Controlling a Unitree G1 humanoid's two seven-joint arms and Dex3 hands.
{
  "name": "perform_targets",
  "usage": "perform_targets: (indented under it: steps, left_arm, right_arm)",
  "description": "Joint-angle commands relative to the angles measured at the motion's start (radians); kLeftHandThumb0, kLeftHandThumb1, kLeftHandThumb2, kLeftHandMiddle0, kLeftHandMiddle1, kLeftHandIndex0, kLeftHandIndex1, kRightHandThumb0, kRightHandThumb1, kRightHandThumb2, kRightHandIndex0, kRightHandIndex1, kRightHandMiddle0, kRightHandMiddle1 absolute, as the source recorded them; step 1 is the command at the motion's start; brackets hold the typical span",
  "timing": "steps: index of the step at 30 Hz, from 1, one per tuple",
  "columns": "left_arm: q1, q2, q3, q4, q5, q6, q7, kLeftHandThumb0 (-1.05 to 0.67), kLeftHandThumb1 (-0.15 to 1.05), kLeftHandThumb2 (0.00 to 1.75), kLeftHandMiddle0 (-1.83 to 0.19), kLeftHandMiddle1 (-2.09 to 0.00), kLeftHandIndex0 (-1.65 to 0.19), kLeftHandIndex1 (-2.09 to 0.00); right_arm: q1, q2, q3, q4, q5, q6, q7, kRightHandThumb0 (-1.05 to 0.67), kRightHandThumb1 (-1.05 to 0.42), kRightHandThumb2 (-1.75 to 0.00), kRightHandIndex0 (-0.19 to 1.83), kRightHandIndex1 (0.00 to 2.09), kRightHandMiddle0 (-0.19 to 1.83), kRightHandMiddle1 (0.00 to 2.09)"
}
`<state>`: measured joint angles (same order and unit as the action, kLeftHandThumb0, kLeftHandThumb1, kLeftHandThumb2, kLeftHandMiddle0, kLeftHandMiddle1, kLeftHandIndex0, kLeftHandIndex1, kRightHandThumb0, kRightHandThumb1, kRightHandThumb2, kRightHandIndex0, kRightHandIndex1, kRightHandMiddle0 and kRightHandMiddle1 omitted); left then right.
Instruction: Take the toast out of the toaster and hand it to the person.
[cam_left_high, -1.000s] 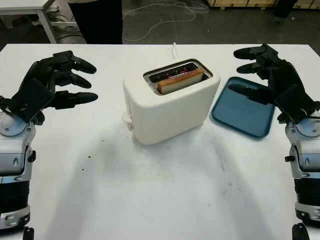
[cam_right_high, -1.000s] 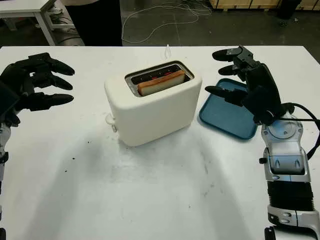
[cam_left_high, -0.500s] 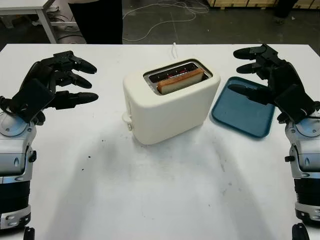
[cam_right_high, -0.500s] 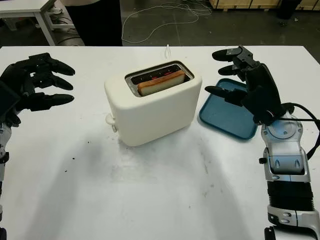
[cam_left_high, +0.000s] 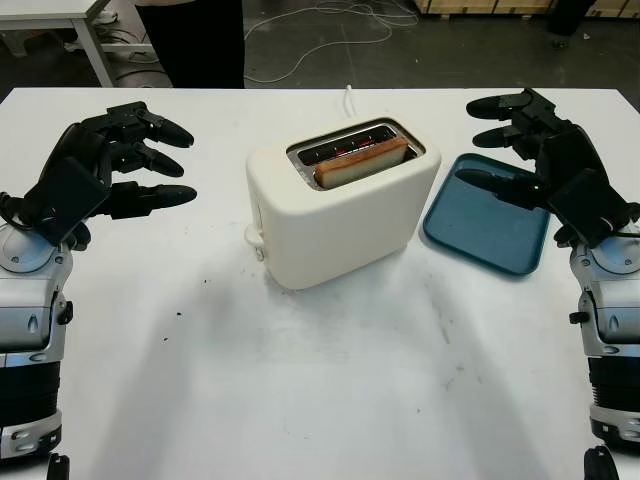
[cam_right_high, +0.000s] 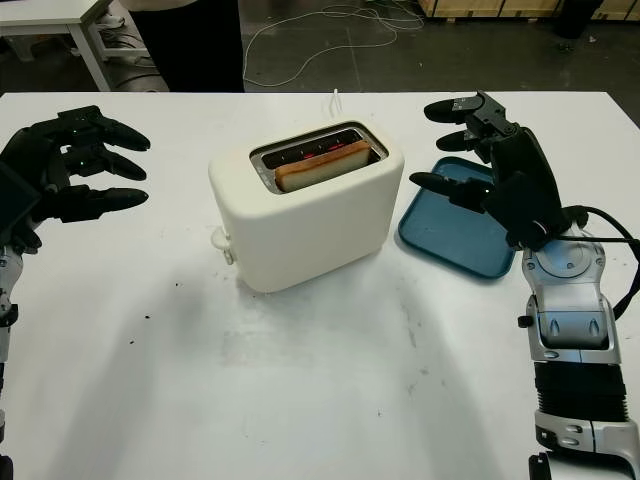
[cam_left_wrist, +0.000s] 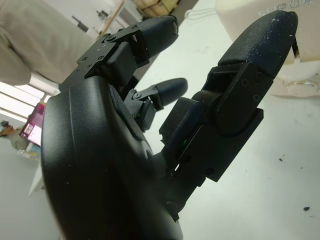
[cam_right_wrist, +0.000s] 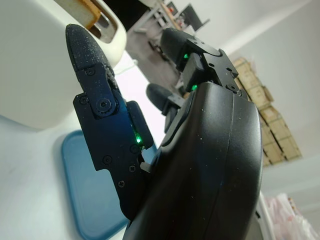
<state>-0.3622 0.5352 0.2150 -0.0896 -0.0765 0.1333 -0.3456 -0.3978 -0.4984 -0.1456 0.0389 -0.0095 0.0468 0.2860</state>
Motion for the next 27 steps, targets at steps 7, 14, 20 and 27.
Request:
perform_targets:
  steps: [7, 14, 20, 27]
  left_arm:
    - [0.005, 0.002, 0.002, -0.006, -0.003, -0.017, -0.004, -1.05, 0.63, 0.00, -0.58, -1.08, -0.59, -0.93]
    - [0.008, 0.002, 0.002, -0.008, 0.002, -0.019, 0.000, -1.05, 0.63, 0.00, -0.59, -1.08, -0.59, -0.93]
    - [0.007, 0.001, 0.002, -0.009, -0.001, -0.017, -0.001, -1.05, 0.63, 0.00, -0.60, -1.07, -0.59, -0.93]
    - [0.008, -0.003, 0.005, -0.014, -0.011, -0.004, -0.002, -1.05, 0.62, 0.00, -0.58, -1.07, -0.59, -0.92]
  right_arm:
    - [-0.004, 0.005, 0.004, -0.008, -0.002, -0.004, -0.002, -0.70, -0.80, 0.00, 0.08, 1.17, 0.17, 0.83]
    - [-0.004, 0.007, 0.005, -0.006, -0.002, -0.005, -0.004, -0.70, -0.80, 0.00, 0.09, 1.17, 0.18, 0.83]
    - [-0.004, 0.004, 0.007, -0.010, -0.007, -0.001, -0.004, -0.71, -0.80, 0.00, 0.10, 1.17, 0.18, 0.83]
    - [-0.006, 0.005, 0.006, -0.008, -0.003, -0.002, -0.002, -0.70, -0.80, 0.00, 0.09, 1.17, 0.17, 0.83]
